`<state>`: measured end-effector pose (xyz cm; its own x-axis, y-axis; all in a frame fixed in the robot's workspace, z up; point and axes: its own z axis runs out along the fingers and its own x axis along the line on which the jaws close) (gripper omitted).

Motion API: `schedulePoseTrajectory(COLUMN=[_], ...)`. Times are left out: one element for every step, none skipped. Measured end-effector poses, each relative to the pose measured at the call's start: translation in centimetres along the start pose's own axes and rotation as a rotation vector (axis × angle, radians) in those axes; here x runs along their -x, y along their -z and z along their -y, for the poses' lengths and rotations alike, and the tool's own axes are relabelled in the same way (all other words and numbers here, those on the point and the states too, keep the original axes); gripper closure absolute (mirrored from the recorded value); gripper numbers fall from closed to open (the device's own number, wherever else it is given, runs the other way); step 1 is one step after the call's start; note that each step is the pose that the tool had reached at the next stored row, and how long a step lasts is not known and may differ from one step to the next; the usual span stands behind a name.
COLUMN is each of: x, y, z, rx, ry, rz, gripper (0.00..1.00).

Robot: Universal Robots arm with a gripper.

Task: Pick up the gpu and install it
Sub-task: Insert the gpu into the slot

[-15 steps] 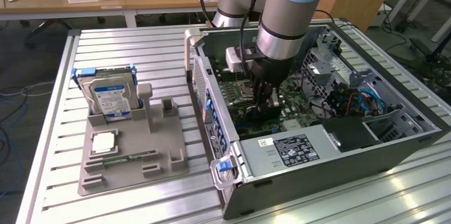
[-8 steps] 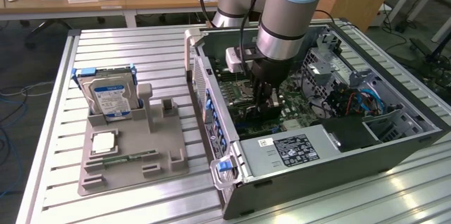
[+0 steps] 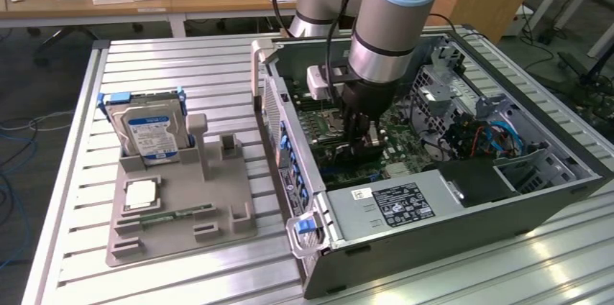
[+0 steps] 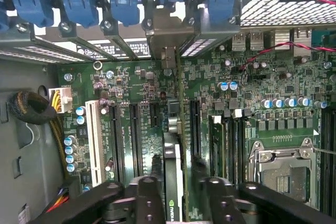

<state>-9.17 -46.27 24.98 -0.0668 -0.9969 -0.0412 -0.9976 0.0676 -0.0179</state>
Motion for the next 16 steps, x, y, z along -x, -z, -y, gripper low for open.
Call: schedulePoseTrajectory(x=[-0.01, -0.02, -0.02, -0.01, 0.00, 0.03, 0.06, 0.15, 0.29, 0.39, 0.41, 0.41, 0.41, 0.41, 0.41, 0.41], y=[0.04, 0.05, 0.05, 0.05, 0.06, 0.05, 0.07, 0.07, 0.05, 0.05, 0.05, 0.05, 0.05, 0.05, 0.05, 0.05], z=[0.00, 0.01, 0.01, 0.01, 0.01, 0.01, 0.01, -0.01, -0.02, -0.02, -0.01, -0.02, -0.01, -0.01, -0.02, -0.02], rx=[0.0004, 0.0005, 0.0004, 0.0005, 0.0005, 0.0005, 0.0005, 0.0004, 0.0001, -0.0001, -0.0001, -0.0001, -0.0001, -0.0001, -0.0001, -0.0001], ry=[0.000, 0.000, 0.000, 0.000, 0.000, 0.000, 0.000, 0.000, 0.000, 0.000, 0.000, 0.000, 0.000, 0.000, 0.000, 0.000], rz=[-0.0009, -0.0011, -0.0010, -0.0010, -0.0011, -0.0011, -0.0007, -0.0002, 0.0007, 0.0013, 0.0019, 0.0020, 0.0021, 0.0021, 0.0021, 0.0021], gripper=[0.60, 0.60, 0.60, 0.54, 0.54, 0.54, 0.54, 0.54, 0.54, 0.54, 0.54, 0.54, 0.54, 0.54, 0.54, 0.54])
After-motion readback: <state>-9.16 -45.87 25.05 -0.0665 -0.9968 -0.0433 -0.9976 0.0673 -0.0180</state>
